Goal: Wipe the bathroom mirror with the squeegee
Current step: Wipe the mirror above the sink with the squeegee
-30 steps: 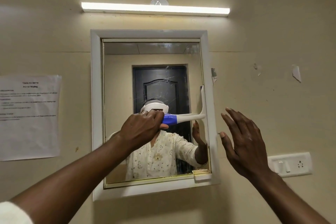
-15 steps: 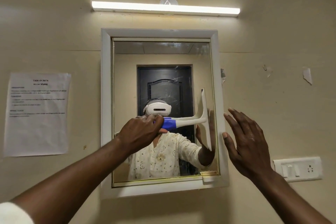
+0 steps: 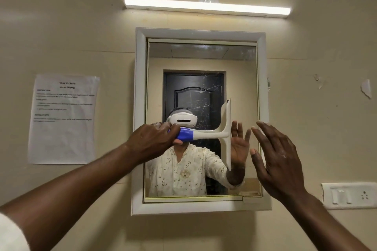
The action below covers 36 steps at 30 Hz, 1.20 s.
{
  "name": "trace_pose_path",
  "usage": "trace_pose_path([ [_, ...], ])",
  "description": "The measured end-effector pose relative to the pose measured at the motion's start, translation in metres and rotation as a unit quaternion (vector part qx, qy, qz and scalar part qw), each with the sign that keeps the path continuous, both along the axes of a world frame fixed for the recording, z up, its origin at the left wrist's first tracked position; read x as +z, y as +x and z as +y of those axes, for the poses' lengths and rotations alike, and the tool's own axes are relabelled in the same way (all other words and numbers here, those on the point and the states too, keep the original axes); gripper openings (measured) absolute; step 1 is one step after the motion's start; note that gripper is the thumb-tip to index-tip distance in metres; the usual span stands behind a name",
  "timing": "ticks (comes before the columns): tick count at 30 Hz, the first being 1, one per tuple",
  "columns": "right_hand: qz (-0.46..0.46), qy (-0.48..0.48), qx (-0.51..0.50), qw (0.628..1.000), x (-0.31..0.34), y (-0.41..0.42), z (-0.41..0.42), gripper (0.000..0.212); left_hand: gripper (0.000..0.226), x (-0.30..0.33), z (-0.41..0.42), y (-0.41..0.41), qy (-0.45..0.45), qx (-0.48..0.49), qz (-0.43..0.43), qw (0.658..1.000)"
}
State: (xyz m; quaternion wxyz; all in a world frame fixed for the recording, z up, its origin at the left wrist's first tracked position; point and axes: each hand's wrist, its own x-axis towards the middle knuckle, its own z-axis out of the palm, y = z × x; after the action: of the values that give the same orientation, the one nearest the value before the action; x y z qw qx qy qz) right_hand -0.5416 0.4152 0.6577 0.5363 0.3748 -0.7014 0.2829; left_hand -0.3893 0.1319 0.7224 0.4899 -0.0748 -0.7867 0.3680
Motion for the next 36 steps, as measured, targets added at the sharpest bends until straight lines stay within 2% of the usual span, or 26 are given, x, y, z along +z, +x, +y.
trace_pose_path([
  [9, 0.008, 0.018, 0.015, 1.0, -0.001, 0.023, -0.031, 0.055, 0.047, -0.003, -0.037, 0.049, 0.015, 0.112, -0.03, 0.993],
  [15, 0.022, 0.021, 0.028, 0.999, 0.002, 0.038, -0.049, 0.057, 0.049, -0.007, -0.06, 0.08, -0.01, 0.088, -0.008, 0.996],
  [19, 0.028, 0.031, 0.033, 0.999, 0.003, 0.04, -0.061, 0.056, 0.031, -0.014, -0.081, 0.1, -0.013, 0.093, 0.006, 0.996],
  [23, 0.033, 0.041, 0.035, 0.998, 0.003, 0.042, -0.072, 0.055, 0.047, -0.021, -0.097, 0.115, 0.011, 0.106, 0.009, 0.994],
  [36, 0.038, 0.042, 0.045, 0.997, 0.003, 0.052, -0.079, 0.054, 0.046, -0.028, -0.133, 0.175, 0.04, 0.118, -0.001, 0.992],
])
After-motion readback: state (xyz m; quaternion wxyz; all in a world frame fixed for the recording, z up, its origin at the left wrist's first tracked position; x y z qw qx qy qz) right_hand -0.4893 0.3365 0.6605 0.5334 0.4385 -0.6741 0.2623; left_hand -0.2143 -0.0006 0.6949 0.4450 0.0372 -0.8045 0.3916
